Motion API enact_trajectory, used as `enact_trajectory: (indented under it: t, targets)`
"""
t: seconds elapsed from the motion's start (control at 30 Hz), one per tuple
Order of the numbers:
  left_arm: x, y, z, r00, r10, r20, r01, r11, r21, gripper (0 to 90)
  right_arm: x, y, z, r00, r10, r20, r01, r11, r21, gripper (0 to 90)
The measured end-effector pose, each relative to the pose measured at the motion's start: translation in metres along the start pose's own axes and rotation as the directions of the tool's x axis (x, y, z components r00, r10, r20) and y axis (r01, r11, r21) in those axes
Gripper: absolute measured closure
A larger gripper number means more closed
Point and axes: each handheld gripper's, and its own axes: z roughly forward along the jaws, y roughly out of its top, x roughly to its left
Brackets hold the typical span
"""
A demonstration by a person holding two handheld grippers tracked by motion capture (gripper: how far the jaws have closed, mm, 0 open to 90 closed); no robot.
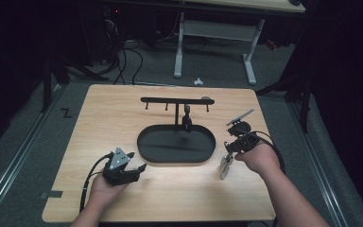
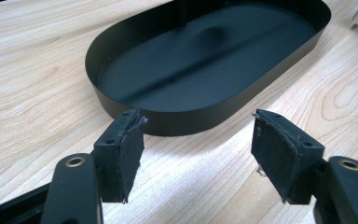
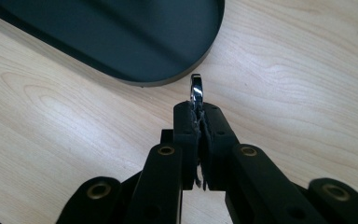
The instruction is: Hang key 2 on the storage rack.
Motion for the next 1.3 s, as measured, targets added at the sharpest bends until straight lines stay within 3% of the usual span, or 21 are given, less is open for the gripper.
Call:
enact_trajectory:
  t: [0.47, 0.83, 1.3]
  targets:
    - [0.003, 0.001, -0.001, 0.9997, -0.008, -0.024, 0.008, 0.9999, -0.007, 34.1, 0.002, 0.017, -0.022, 0.9999, -0.013, 0.002, 0.013, 0.999, -0.041, 86.2]
    - [0.01, -0.006, -0.01, 0.9981, -0.03, -0.054, 0.03, 0.9995, -0.004, 33.9, 0.005, 0.029, -0.022, 0.9991, -0.039, -0.019, 0.038, 0.998, -0.051, 86.2]
    - [0.012, -0.01, -0.016, 0.9973, -0.036, -0.064, 0.036, 0.9993, 0.001, 33.9, 0.016, 0.071, -0.036, 0.9971, -0.075, -0.014, 0.073, 0.994, -0.086, 86.2]
